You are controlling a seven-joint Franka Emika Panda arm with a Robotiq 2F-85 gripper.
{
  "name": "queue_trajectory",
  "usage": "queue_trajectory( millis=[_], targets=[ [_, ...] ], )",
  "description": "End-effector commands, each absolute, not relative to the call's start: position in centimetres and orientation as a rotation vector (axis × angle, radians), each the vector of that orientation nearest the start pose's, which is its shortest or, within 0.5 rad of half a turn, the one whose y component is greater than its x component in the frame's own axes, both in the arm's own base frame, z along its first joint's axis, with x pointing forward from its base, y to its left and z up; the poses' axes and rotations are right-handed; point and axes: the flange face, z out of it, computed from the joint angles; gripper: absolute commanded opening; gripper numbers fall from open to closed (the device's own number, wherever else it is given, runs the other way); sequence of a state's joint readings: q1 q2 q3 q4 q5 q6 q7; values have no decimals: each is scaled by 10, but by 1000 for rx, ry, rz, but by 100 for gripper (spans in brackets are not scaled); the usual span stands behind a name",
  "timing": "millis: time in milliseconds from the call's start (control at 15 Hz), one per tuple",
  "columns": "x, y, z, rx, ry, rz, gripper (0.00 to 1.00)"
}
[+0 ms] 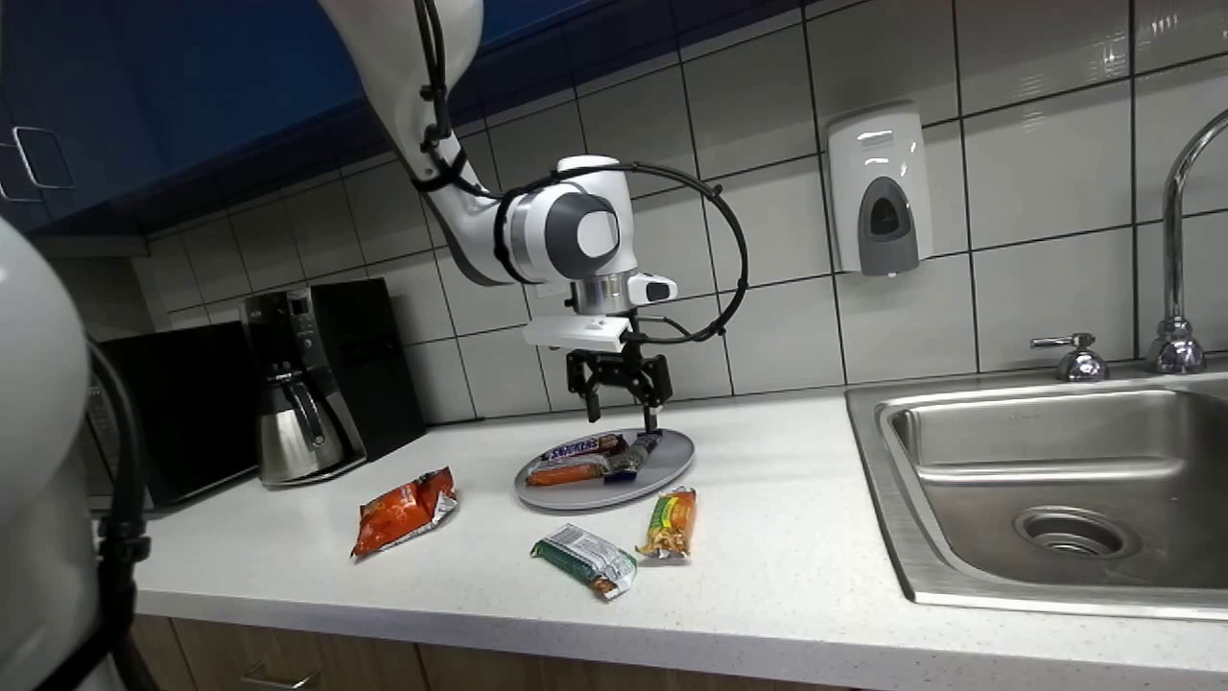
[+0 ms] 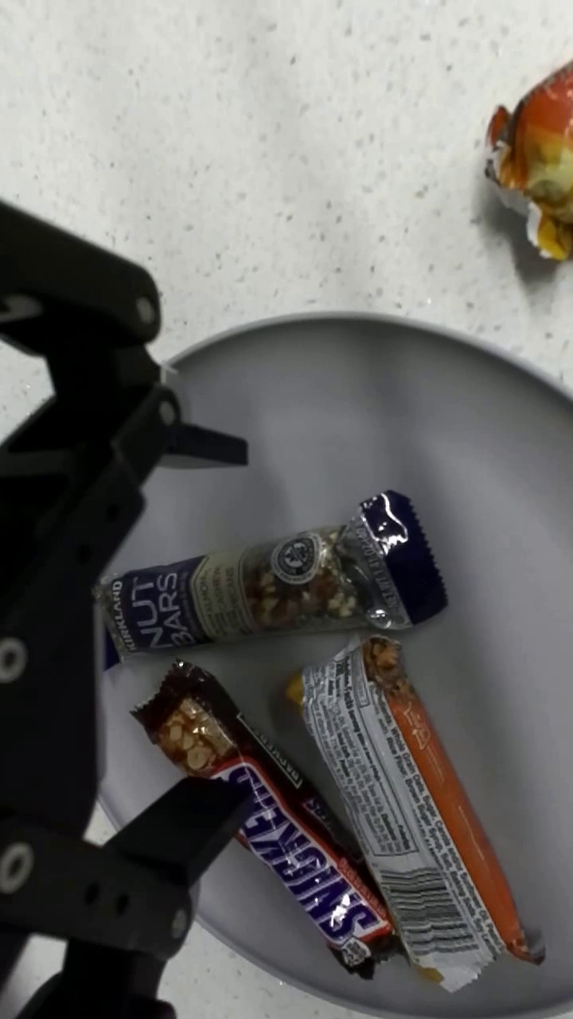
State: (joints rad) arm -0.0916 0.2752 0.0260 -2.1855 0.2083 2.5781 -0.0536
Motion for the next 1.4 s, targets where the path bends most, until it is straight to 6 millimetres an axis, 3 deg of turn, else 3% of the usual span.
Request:
queue_trajectory(
  millis=[0,267,667,1333],
  targets=[
    [569,-41,273,-3003,276,-186,100],
    [569,-41,272,-3003,276,-185,100],
    [556,-39,281,-3014,122,-179,100],
    [517,-65,292,-3107,14,-170,100]
  ],
)
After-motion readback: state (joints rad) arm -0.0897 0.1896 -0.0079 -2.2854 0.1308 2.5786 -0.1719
